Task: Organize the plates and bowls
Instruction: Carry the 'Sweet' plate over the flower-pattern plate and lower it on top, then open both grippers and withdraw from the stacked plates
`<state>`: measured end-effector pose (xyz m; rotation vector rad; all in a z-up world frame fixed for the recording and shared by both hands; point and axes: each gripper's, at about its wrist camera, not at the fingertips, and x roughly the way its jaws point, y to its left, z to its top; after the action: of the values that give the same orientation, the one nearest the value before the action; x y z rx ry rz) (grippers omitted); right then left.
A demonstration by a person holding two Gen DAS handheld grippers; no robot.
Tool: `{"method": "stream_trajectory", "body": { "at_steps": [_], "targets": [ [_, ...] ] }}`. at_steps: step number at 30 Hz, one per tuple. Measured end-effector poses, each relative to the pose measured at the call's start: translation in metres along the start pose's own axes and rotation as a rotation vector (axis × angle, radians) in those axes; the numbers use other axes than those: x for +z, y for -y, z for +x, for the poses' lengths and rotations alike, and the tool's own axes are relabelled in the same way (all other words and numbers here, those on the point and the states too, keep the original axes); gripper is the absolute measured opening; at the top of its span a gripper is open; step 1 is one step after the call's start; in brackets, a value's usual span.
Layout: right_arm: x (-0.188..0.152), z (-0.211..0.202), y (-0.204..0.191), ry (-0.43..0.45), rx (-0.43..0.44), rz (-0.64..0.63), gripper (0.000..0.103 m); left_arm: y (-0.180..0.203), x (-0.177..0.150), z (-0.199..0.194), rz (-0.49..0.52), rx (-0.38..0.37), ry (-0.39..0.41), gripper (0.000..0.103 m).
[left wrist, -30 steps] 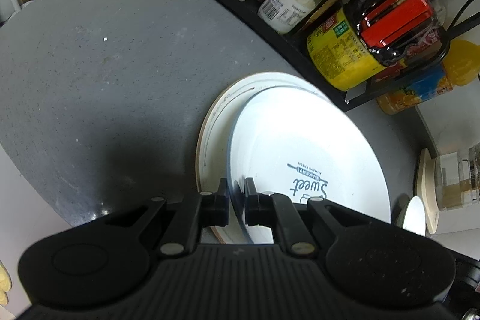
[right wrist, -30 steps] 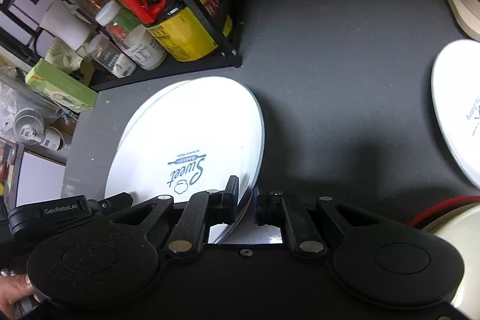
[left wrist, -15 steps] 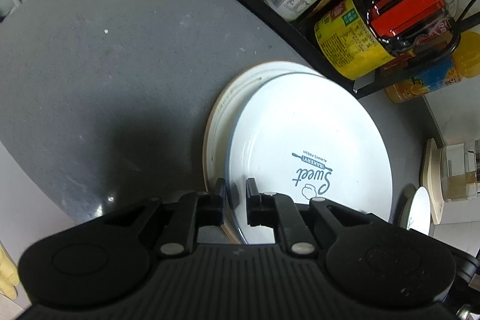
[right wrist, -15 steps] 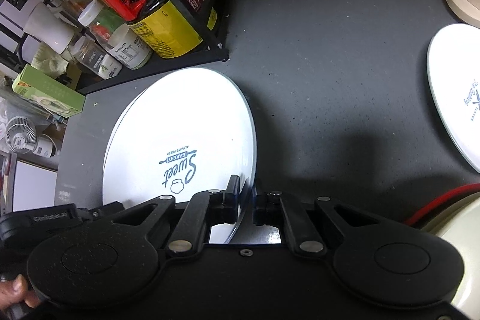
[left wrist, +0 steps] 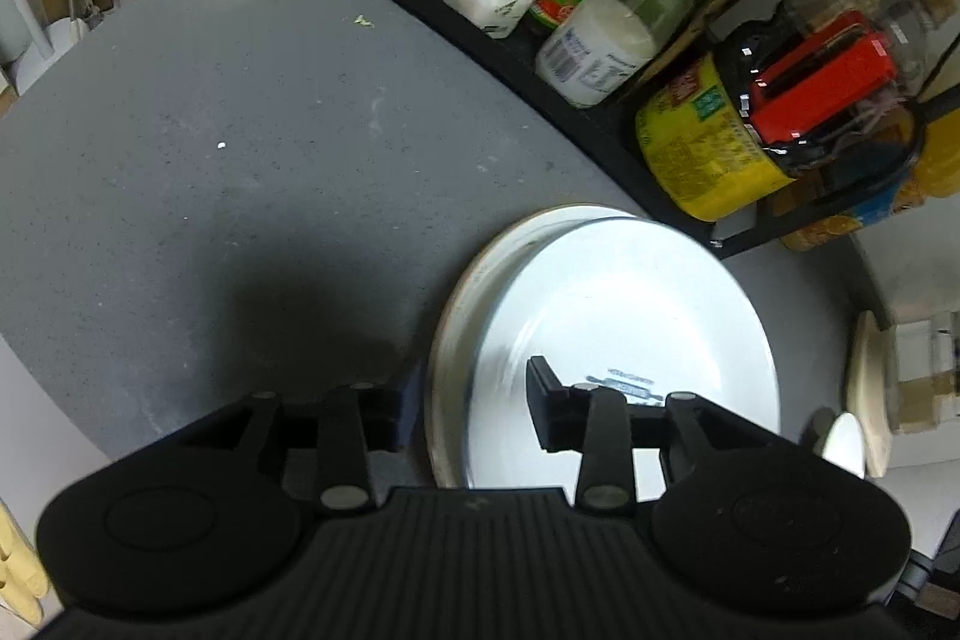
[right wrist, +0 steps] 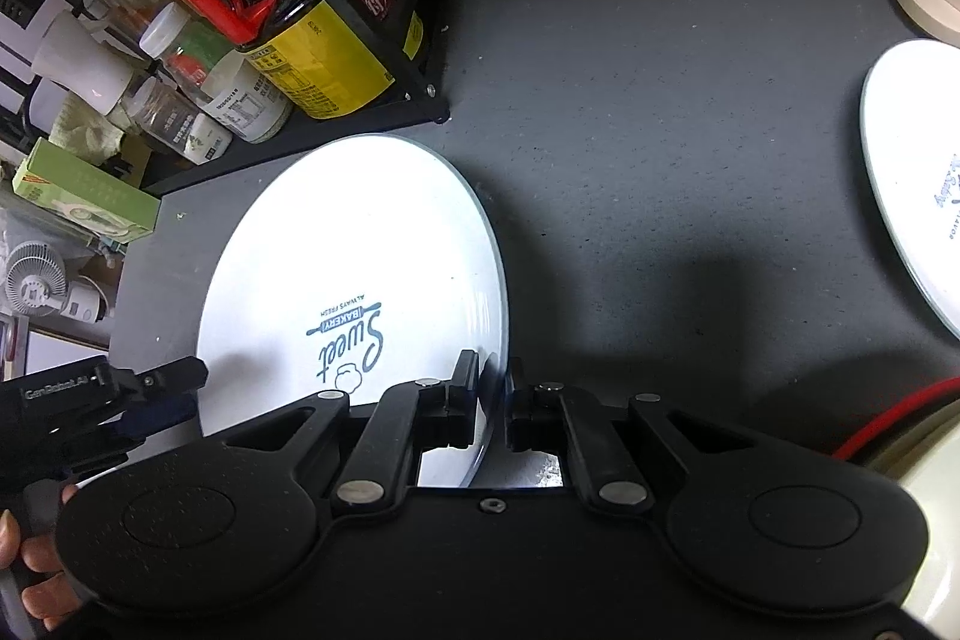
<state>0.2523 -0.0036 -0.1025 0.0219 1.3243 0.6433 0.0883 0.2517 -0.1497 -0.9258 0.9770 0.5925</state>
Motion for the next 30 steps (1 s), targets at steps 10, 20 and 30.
{"method": "stream_trajectory", "body": {
  "at_steps": [10, 20, 30],
  "targets": [
    [0.001, 0.01, -0.002, -0.023, 0.001, -0.003, 0.009, -0.01, 0.004, 0.013, -0.035, -0.002, -0.009, 0.031],
    [0.004, 0.01, -0.001, -0.028, 0.004, 0.022, 0.017, -0.002, 0.009, 0.013, 0.0, 0.001, 0.002, 0.018],
    [0.014, -0.028, -0.002, 0.046, 0.049, 0.007, 0.057, 0.032, 0.019, -0.011, 0.103, 0.023, 0.043, 0.033]
  ]
}}
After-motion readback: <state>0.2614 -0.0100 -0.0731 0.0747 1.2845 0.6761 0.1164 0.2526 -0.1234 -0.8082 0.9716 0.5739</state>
